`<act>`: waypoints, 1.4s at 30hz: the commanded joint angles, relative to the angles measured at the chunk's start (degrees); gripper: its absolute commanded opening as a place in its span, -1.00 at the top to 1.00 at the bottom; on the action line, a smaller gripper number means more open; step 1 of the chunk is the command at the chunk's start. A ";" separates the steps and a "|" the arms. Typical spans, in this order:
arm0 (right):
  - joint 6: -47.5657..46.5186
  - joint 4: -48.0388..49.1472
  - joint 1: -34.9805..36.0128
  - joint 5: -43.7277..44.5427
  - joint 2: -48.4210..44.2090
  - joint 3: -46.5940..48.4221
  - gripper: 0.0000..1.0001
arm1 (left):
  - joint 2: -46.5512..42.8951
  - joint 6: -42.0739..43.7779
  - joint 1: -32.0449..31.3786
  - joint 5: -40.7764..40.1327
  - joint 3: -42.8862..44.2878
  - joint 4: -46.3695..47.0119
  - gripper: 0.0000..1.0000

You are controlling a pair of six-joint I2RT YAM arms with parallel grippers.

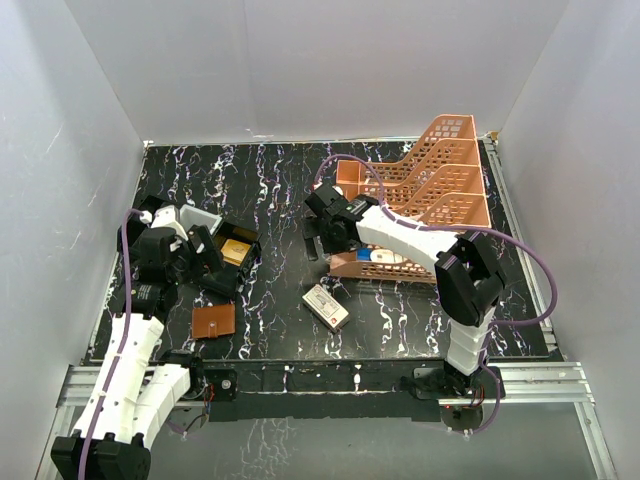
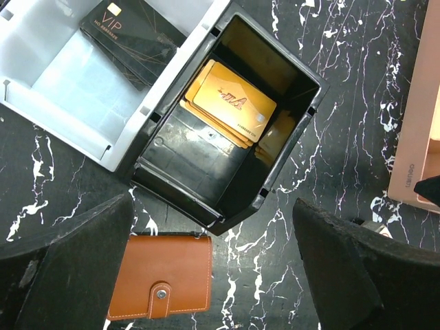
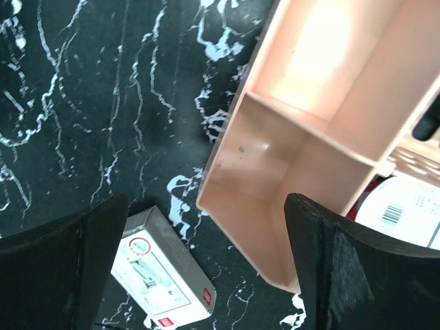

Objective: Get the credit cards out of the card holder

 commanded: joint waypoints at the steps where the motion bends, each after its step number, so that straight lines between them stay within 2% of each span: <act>1: -0.42 0.05 -1.63 8.65 -1.00 -1.00 -0.96 | -1.01 1.82 0.47 0.20 0.02 1.29 -0.97; 10: -8.34 1.78 -7.80 8.72 -7.34 -8.35 -0.96 | -2.31 2.60 0.49 1.36 -0.98 2.36 -0.97; 17: -7.91 -2.40 -8.68 8.03 -9.48 -3.56 -0.96 | -2.48 2.60 0.51 1.51 -1.21 2.60 -0.97; 21: -3.15 -0.96 -8.73 -0.21 -11.21 -0.04 -0.96 | -2.36 2.58 0.50 2.41 -1.38 2.97 -0.97; 23: -0.86 3.48 -8.68 -5.99 -12.62 -1.00 -0.96 | -2.16 2.62 0.51 2.59 -1.33 2.98 -0.97; 26: 2.49 10.42 -8.68 -9.29 -13.41 -3.19 -0.96 | -2.14 2.60 0.52 2.61 -1.36 2.89 -0.97; 29: 3.90 12.60 -8.67 -8.00 -10.86 -2.74 -0.96 | -2.14 2.60 0.51 2.52 -1.39 2.80 -0.97; 35: 0.55 5.23 -8.87 3.36 -0.57 4.29 -0.96 | -1.85 2.60 0.51 2.50 -1.33 2.71 -0.97; 42: -5.40 5.63 -13.95 7.36 1.14 2.53 -0.96 | -1.61 2.52 0.50 3.00 -1.55 2.93 -0.97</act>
